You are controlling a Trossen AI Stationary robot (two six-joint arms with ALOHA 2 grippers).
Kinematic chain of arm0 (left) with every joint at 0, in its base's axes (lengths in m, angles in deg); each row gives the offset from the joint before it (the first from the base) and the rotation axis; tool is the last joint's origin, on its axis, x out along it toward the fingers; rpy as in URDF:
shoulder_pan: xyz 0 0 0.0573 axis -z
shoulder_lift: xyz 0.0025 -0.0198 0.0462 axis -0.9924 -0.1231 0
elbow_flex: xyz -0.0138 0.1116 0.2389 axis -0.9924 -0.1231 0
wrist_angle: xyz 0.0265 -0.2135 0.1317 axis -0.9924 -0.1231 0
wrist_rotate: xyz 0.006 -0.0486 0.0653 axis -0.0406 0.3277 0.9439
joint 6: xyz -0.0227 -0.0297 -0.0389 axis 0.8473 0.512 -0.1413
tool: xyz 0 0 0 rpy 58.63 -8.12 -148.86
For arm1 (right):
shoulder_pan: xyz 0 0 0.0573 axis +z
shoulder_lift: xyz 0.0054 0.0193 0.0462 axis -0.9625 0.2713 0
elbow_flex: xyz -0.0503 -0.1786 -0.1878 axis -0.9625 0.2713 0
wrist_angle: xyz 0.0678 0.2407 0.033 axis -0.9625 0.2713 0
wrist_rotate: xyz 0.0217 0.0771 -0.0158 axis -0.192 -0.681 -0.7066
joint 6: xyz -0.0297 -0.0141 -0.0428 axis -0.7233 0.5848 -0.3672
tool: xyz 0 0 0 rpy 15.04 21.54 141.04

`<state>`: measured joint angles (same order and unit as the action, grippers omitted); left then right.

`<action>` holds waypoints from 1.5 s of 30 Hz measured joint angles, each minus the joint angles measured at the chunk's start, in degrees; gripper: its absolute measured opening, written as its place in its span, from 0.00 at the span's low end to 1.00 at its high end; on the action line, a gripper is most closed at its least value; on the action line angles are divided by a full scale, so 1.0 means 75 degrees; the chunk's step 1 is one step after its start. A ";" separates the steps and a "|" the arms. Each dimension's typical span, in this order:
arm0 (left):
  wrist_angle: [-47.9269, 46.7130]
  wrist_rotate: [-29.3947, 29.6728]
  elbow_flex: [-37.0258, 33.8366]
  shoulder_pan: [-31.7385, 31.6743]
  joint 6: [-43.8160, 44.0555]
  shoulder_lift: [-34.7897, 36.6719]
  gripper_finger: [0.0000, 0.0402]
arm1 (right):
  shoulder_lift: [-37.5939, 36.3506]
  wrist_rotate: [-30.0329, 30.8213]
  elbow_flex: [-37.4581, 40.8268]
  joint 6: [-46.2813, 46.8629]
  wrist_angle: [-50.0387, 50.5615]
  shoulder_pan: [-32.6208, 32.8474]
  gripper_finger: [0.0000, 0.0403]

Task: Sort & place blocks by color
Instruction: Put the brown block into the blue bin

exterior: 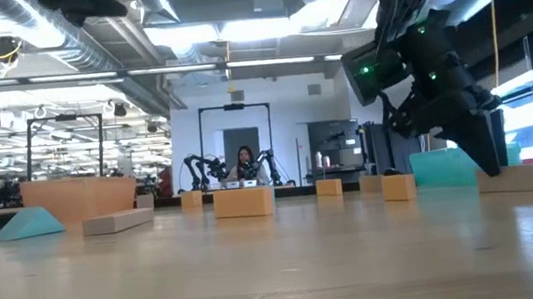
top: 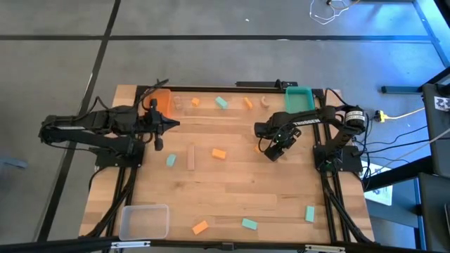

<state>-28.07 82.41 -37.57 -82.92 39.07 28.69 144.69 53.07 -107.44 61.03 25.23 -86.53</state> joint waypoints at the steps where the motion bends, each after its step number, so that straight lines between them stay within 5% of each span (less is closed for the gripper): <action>1: -0.0187 0.0043 0.0168 0.0000 0.0003 -0.0098 0.00 | 0.0023 0.0000 0.0000 0.0000 -0.0081 0.0000 0.49; 10: -0.1432 0.0514 0.1687 -0.0003 0.0058 -0.1268 0.00 | 0.0444 0.0006 0.0000 -0.0195 -0.0538 0.0000 0.48; 16: -0.2251 0.0572 0.2451 -0.0003 0.0055 -0.1974 0.00 | 0.0666 -0.0082 -0.0032 -0.0225 -0.0636 0.0000 0.34; 31: -0.2411 0.0571 0.2514 -0.0003 0.0402 -0.2411 0.00 | 0.0356 0.0159 -0.0591 -0.0663 -0.0050 -0.0093 0.32; 45: -0.2413 0.0569 0.2517 -0.0003 0.0297 -0.2556 0.00 | -0.0334 0.2161 -0.2557 -0.1008 0.2827 -0.1475 0.32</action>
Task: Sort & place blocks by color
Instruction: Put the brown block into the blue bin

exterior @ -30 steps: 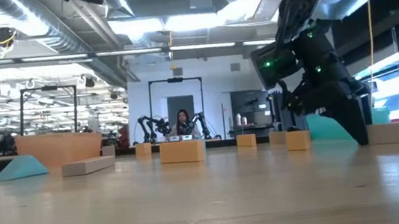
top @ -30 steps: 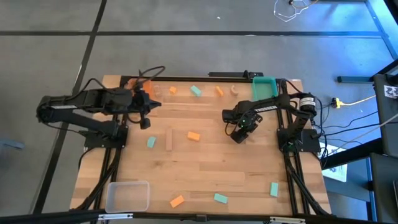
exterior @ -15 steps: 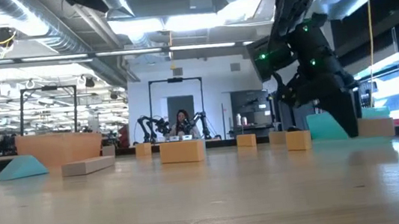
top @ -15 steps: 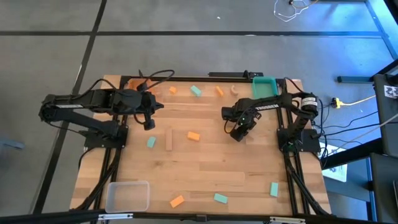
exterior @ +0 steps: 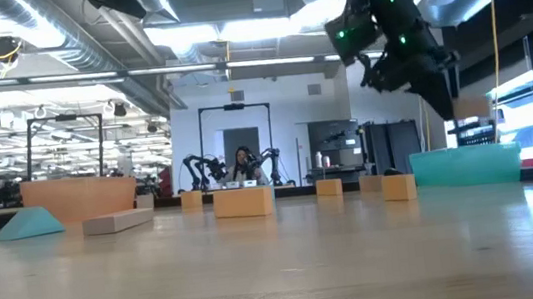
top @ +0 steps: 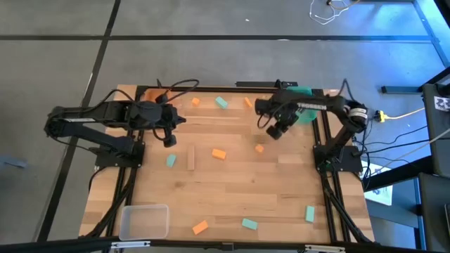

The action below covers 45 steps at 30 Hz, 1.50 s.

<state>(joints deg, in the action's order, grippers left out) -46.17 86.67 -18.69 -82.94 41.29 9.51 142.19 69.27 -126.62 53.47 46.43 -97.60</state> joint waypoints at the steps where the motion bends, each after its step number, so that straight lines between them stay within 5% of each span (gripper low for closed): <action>1: 0.0004 -0.0001 0.0000 0.0000 -0.0144 -0.0028 0.00 | -0.0073 0.0098 -0.0070 0.0001 0.0046 -0.0169 0.32; 10: 0.0124 -0.0068 -0.0001 -0.0394 -0.0504 -0.0406 0.00 | -0.0430 0.0553 -0.0256 -0.0455 -0.0089 -0.1860 0.32; 22: 0.0247 -0.0463 0.0000 -0.0720 -0.0507 -0.0580 0.00 | -0.0421 0.0225 0.0604 -0.1032 -0.2271 -0.3798 0.32; 35: 0.0241 -0.0458 0.0000 -0.0720 -0.0510 -0.0580 0.00 | -0.0421 -0.0639 0.1710 -0.1195 -0.3704 -0.4438 0.32; 45: 0.0238 -0.0396 0.0000 -0.0720 -0.0513 -0.0580 0.00 | -0.0421 -0.0631 0.1913 -0.1195 -0.3777 -0.4441 0.45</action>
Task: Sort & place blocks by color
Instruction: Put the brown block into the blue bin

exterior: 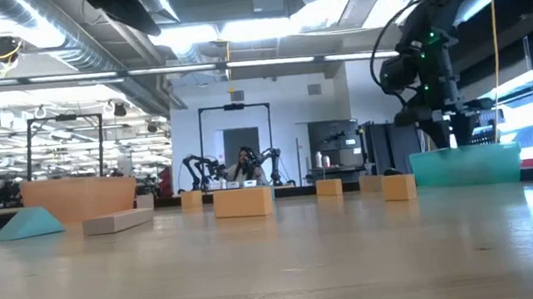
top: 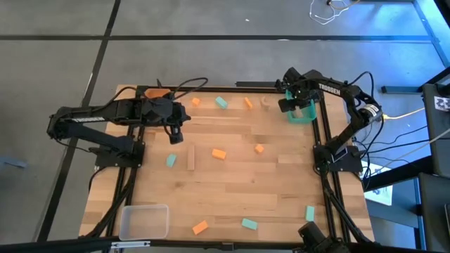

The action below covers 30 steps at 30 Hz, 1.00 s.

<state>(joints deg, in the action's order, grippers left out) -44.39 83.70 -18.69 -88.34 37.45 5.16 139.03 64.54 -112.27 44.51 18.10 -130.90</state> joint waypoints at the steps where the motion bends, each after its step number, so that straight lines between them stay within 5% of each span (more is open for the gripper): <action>1: 0.0000 0.0000 0.0000 0.0000 0.0000 0.0000 0.00 | 0.0000 0.0000 0.0000 0.0000 -0.0039 0.0000 0.44; 12: 0.0000 -0.0055 0.0000 0.0009 0.0044 0.0000 0.00 | -0.0592 -0.0441 -0.1181 -0.0369 0.0149 0.0262 0.44; 26: -0.0052 -0.0064 -0.0003 0.0009 0.0853 0.0000 0.00 | -0.3251 -0.0517 -0.2232 -0.1699 0.0194 0.2447 0.44; 30: -0.0236 -0.0188 -0.0003 0.0009 0.1099 0.0000 0.00 | -0.3436 -0.1504 -0.2232 -0.2419 0.0403 0.2985 0.44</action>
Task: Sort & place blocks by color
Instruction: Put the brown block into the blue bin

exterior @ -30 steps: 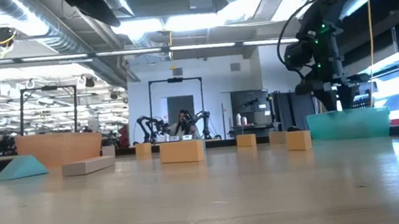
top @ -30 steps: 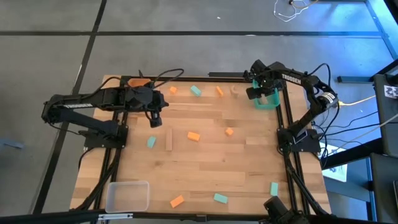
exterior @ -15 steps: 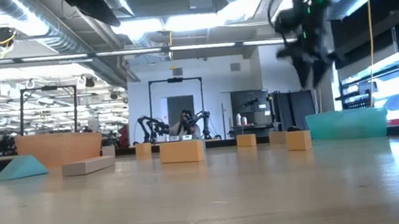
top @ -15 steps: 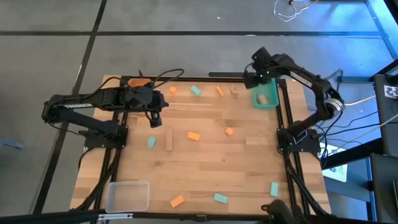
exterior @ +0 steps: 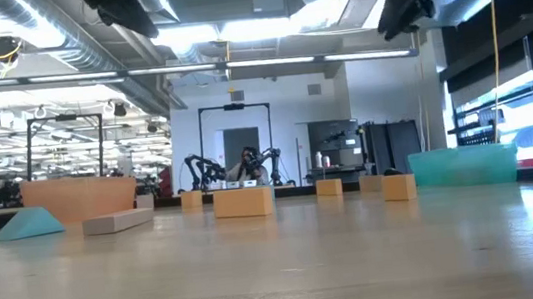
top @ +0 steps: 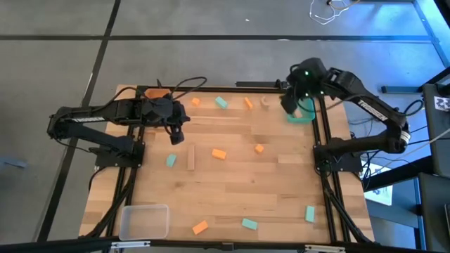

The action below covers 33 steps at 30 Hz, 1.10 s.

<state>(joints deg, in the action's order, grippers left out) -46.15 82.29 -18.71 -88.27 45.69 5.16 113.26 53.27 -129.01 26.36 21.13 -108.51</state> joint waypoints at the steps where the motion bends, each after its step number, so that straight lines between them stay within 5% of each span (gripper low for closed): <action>1: -0.0077 -0.0100 0.0000 0.0000 0.0096 0.0000 0.00 | 0.0003 -0.0398 0.0000 -0.0168 0.0091 0.0115 0.44; 11: -0.0863 -0.0617 -0.0002 -0.0001 0.2013 0.0000 0.00 | 0.0250 -0.2964 0.0003 -0.1578 0.0760 0.0983 0.44; 33: -0.1006 -0.0682 -0.0003 0.0000 0.6661 -0.0227 0.00 | 0.0268 -0.3019 0.0009 -0.1757 0.0536 0.1209 0.44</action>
<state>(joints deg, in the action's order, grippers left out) -53.70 77.17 -18.73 -88.27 95.65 3.46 115.27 30.62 -128.94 13.19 25.15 -99.45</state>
